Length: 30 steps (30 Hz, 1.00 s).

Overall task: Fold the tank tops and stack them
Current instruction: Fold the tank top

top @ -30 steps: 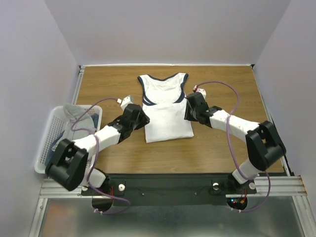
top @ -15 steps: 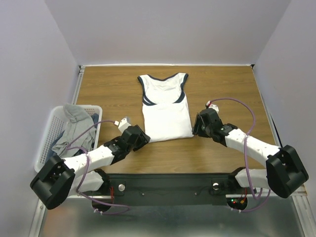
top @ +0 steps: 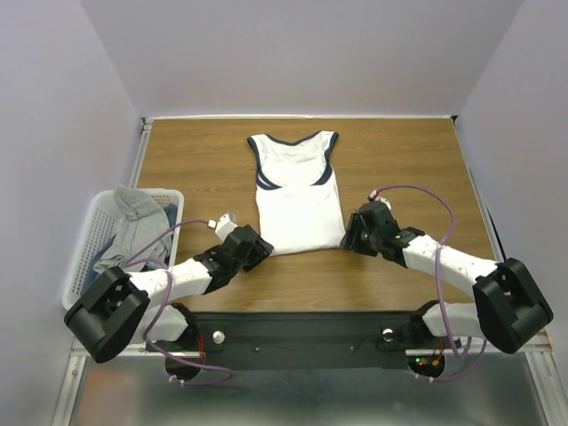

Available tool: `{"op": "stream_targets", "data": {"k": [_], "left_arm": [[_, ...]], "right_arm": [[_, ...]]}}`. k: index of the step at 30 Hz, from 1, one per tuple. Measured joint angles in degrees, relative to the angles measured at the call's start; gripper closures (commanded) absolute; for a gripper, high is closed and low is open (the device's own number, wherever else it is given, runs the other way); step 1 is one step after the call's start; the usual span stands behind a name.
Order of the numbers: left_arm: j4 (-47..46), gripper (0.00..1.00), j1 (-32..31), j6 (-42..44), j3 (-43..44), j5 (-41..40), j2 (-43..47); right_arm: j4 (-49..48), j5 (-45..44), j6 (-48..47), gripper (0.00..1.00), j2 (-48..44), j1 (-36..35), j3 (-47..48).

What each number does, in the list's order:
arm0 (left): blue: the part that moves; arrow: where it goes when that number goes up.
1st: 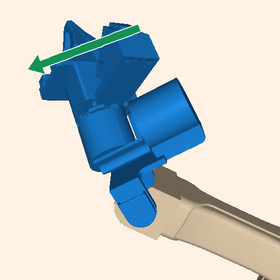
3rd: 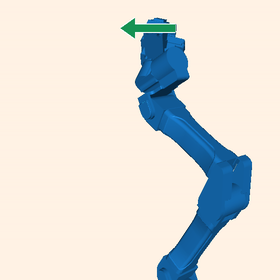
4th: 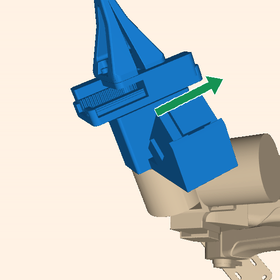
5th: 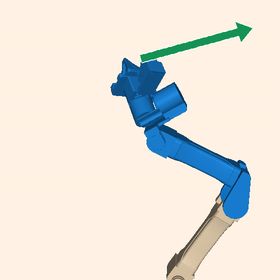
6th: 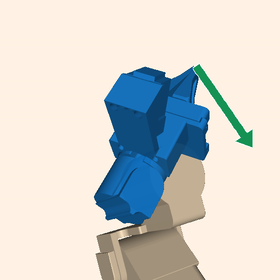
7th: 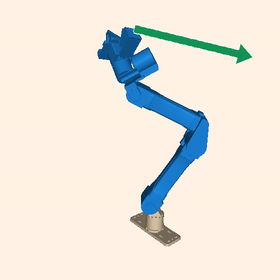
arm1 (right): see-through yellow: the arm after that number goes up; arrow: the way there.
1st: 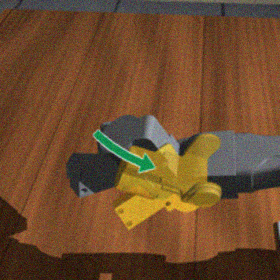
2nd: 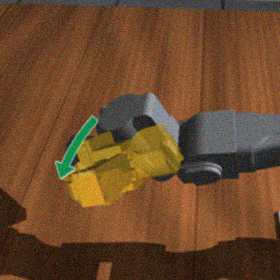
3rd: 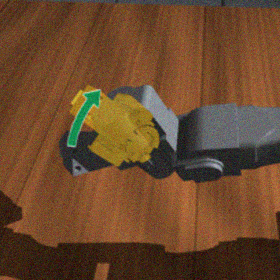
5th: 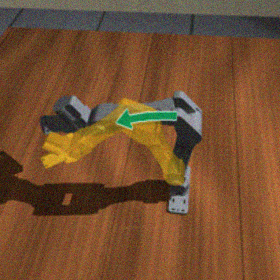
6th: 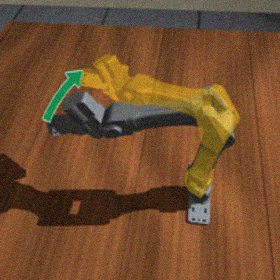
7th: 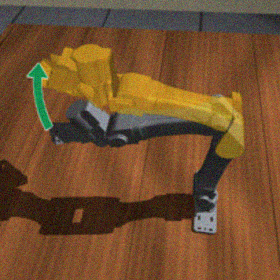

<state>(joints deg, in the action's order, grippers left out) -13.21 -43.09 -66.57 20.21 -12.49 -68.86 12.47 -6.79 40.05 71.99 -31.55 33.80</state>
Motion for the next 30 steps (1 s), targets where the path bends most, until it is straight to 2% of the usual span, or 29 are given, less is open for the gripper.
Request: {"op": "stream_targets", "data": {"k": [10,14,15,18,20,24,27,30], "left_arm": [[-1.4,0.50,0.0,-0.6,0.1,-0.3,-1.5],[-1.5,0.58,0.0,-0.3,1.2,-0.4,-3.4],[-1.5,0.65,0.0,-0.1,1.7,-0.4,-4.1],[-1.5,0.74,0.0,0.6,2.4,-0.4,-5.4],[-1.1,0.83,0.0,1.6,2.8,-0.4,-5.9],[0.3,0.94,0.0,3.3,4.0,0.1,-6.1],[1.6,1.00,0.0,4.8,4.8,0.7,-5.9],[3.7,1.00,-0.1,5.6,4.9,2.0,-4.0]], "right_arm": [[-3.8,0.4,1.0,0.46,5.3,0.0,0.2],[-5.2,0.4,1.2,0.48,6.1,0.0,0.3],[-5.6,0.3,1.2,0.50,6.3,0.0,0.3],[-5.8,0.2,1.2,0.59,7.0,0.0,0.7],[-6.2,0.2,1.3,0.71,7.8,0.0,1.1],[-6.6,0.5,1.1,0.89,9.0,0.0,1.4],[-6.4,1.4,0.7,0.94,8.8,0.0,1.4],[-4.6,2.8,0.3,0.95,6.8,0.0,1.2]]}}
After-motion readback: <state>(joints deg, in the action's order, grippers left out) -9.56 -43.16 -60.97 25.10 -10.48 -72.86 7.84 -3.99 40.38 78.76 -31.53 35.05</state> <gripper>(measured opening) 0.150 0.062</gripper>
